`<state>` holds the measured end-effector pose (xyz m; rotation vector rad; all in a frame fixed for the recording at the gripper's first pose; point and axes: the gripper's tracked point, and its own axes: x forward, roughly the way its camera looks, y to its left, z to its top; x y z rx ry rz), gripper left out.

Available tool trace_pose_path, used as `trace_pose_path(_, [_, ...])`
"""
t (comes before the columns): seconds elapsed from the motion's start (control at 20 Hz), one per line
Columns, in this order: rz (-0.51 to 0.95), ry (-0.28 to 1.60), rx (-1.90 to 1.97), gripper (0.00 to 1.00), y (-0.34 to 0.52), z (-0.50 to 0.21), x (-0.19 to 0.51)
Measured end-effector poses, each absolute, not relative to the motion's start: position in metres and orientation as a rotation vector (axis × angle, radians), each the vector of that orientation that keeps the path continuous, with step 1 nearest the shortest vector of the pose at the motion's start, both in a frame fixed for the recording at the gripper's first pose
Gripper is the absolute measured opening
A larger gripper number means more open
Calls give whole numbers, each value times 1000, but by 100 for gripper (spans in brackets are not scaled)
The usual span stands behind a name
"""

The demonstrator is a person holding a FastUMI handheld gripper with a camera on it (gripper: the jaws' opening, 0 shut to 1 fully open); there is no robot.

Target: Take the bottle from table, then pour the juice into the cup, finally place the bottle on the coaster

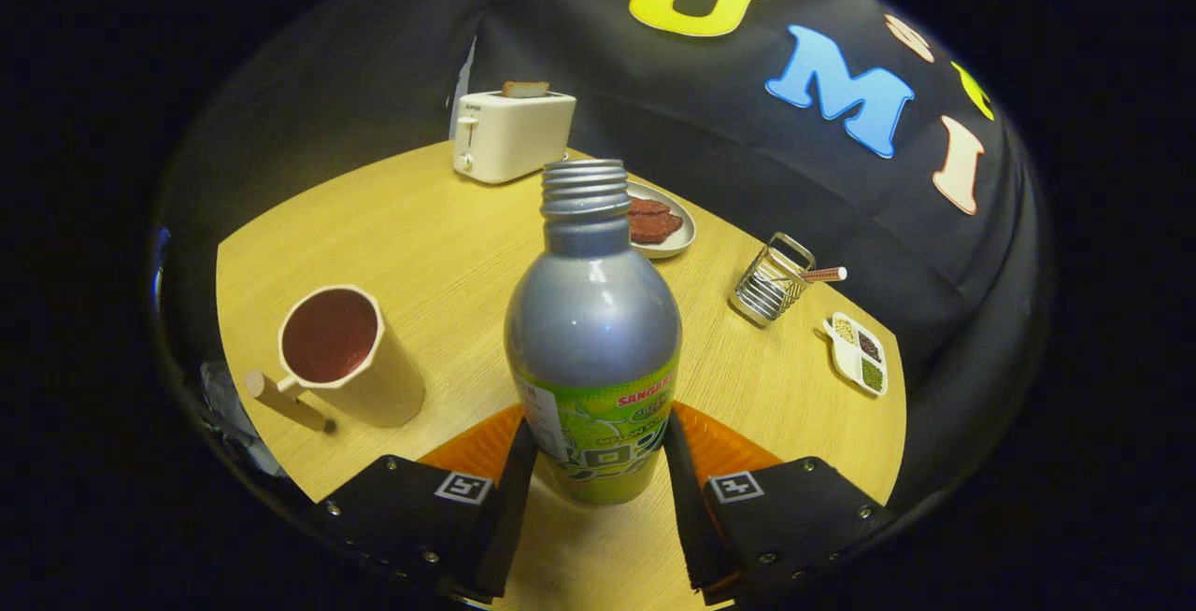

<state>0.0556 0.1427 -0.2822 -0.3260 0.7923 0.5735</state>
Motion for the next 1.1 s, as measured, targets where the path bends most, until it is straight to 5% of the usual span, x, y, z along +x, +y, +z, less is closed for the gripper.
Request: trace_pose_path(1.1, [525,614,-47,75,180,-316,146])
